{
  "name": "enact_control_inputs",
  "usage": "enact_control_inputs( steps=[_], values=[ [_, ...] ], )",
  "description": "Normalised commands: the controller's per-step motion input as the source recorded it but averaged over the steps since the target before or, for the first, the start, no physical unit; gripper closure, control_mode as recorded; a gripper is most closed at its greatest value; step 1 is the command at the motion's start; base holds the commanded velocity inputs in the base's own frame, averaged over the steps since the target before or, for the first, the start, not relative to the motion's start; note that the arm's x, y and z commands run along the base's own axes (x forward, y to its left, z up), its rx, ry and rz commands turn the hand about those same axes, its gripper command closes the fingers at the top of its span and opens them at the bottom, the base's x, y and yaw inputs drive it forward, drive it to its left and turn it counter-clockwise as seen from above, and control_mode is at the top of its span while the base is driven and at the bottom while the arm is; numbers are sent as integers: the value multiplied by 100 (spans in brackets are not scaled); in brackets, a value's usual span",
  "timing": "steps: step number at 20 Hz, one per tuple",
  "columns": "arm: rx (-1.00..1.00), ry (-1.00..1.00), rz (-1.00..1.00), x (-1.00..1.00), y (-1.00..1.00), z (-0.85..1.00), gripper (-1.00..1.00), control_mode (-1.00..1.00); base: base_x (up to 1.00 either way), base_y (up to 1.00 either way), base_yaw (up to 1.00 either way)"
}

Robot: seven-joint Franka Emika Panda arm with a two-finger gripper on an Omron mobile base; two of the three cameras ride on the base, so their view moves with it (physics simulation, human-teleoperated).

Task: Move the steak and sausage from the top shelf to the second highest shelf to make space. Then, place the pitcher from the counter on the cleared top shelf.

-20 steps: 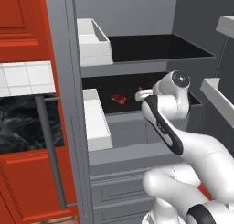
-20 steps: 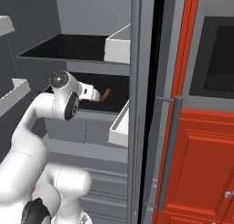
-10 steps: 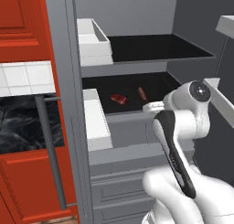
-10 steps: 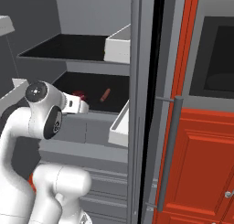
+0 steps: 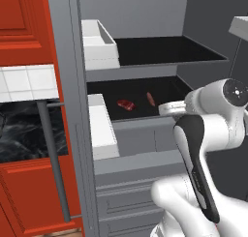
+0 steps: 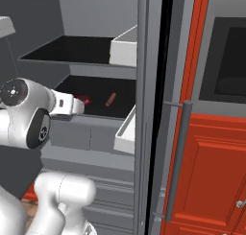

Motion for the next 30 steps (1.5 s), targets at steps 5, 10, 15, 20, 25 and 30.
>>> enact_control_inputs(
  steps=[5, 10, 15, 20, 25, 30],
  values=[
    [0, 1, 0, 1, 0, 11, -100, -100, 0, 0, 0],
    [0, 0, 0, 0, 0, 0, -100, 100, -38, 6, 3],
    [0, 0, 0, 0, 0, 0, -100, 100, -92, 11, 21],
    [0, 0, 0, 0, 0, 0, -100, 100, -79, 1, 30],
    [0, 0, 0, 0, 0, 0, -100, 100, -26, 43, 32],
    [0, 0, 0, 0, 0, 0, -100, 100, -57, 50, 34]
  ],
)
